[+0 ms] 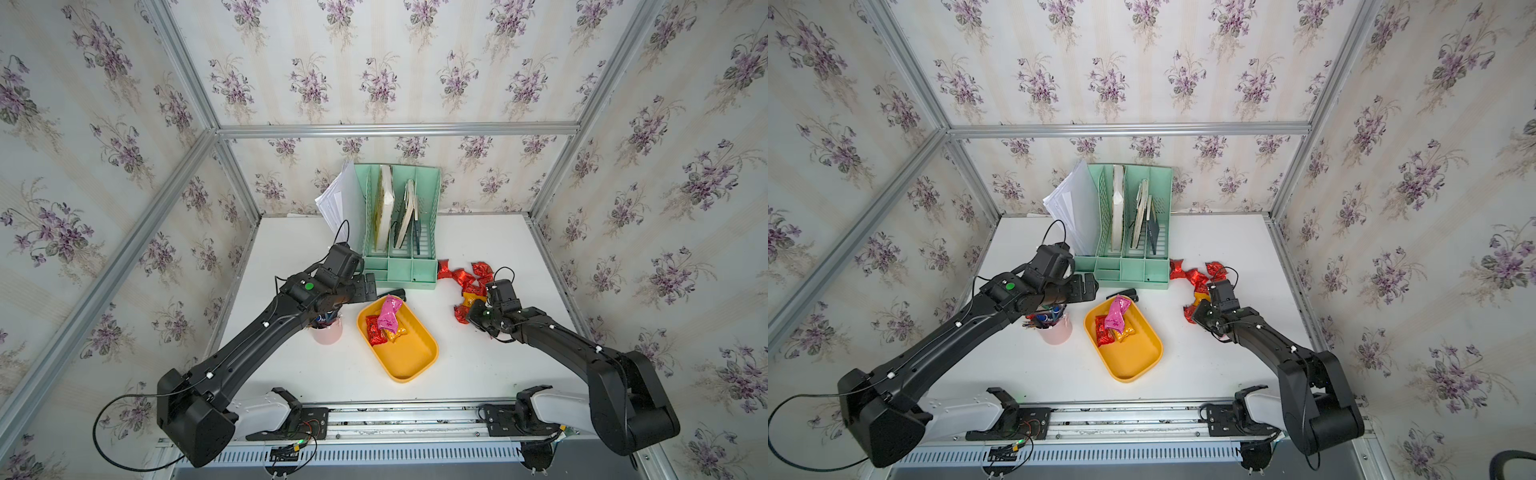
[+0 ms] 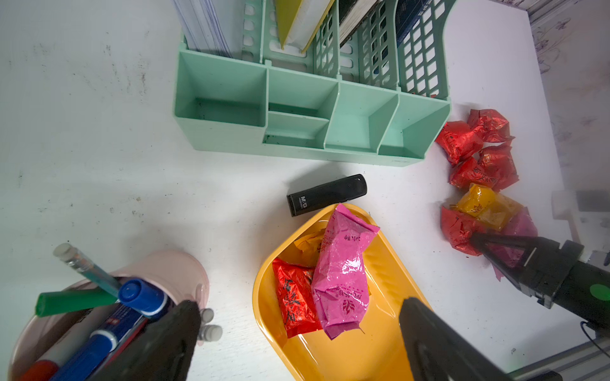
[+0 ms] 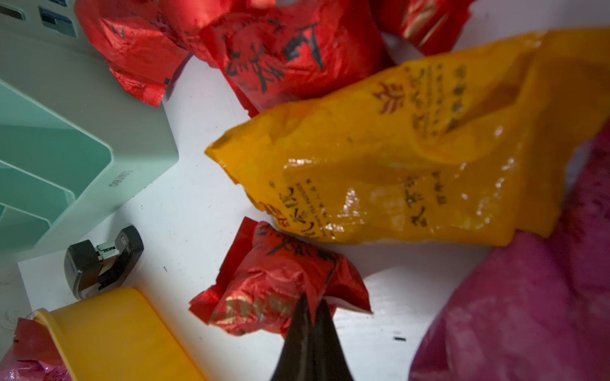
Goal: Put the tea bags into the storage box
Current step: Pick up the tea bag from the center of the board, then place the tea bag in the storage box.
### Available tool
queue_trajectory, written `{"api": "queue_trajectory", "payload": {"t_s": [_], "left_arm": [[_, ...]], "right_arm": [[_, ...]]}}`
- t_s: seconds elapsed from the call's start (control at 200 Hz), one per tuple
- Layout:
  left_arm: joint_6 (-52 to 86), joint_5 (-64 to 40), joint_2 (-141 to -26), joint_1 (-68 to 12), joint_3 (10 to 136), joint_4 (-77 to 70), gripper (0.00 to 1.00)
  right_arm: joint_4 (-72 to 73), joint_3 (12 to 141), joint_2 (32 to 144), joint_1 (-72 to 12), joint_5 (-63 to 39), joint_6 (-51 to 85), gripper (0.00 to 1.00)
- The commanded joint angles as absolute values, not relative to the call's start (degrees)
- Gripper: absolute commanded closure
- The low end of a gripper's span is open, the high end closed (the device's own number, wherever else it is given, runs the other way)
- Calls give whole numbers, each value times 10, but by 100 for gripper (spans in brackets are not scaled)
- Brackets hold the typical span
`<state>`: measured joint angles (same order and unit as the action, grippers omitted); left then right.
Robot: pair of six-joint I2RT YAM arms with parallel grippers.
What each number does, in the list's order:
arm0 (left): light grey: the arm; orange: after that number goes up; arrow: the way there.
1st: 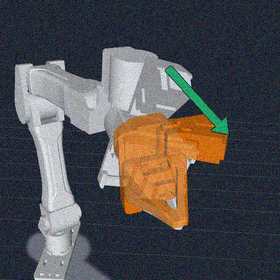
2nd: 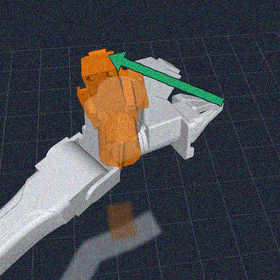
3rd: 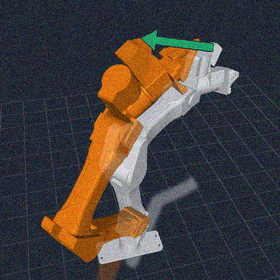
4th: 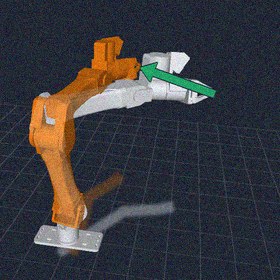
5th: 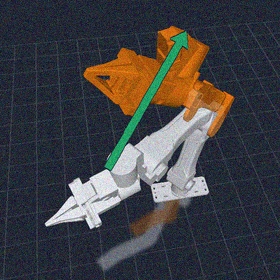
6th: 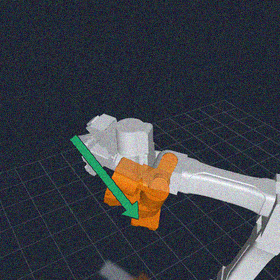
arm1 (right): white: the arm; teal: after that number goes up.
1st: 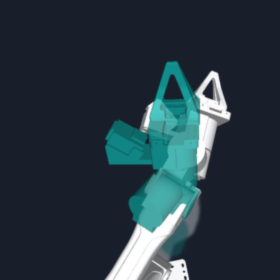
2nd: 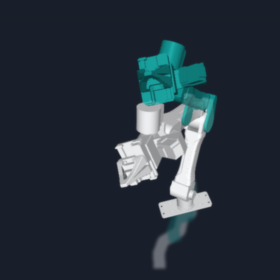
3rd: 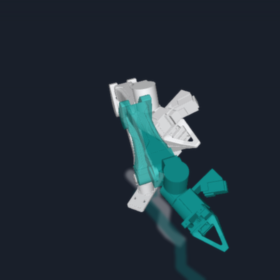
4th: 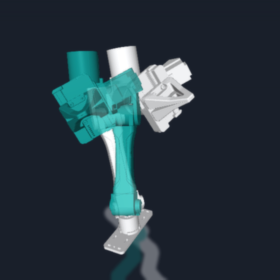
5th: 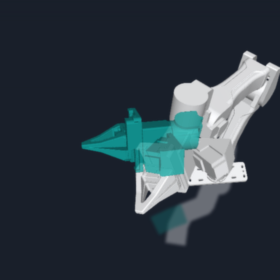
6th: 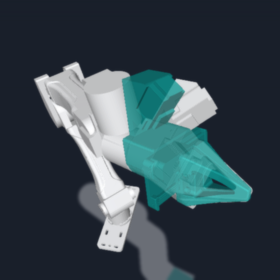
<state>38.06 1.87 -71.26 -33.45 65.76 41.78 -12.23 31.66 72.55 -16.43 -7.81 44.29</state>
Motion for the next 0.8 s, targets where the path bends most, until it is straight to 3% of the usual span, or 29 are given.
{"api": "queue_trajectory", "payload": {"t_s": [0.0, 0.195, 0.335, 0.595, 0.794], "left_arm": [[398, 34, -703, -334, 648, 412, 1], [420, 40, -690, -334, 635, 406, 1], [434, 49, -679, -334, 633, 412, 1], [452, 71, -649, -334, 625, 436, 1], [465, 97, -596, -333, 603, 469, 1]], "right_arm": [[-135, 329, 714, -164, -82, 421, 100], [-112, 341, 656, -177, -143, 393, 100], [-103, 382, 650, -232, -170, 359, 100], [-146, 536, 774, -439, -139, 237, 100], [-178, 641, 884, -530, -80, 178, 100]]}}
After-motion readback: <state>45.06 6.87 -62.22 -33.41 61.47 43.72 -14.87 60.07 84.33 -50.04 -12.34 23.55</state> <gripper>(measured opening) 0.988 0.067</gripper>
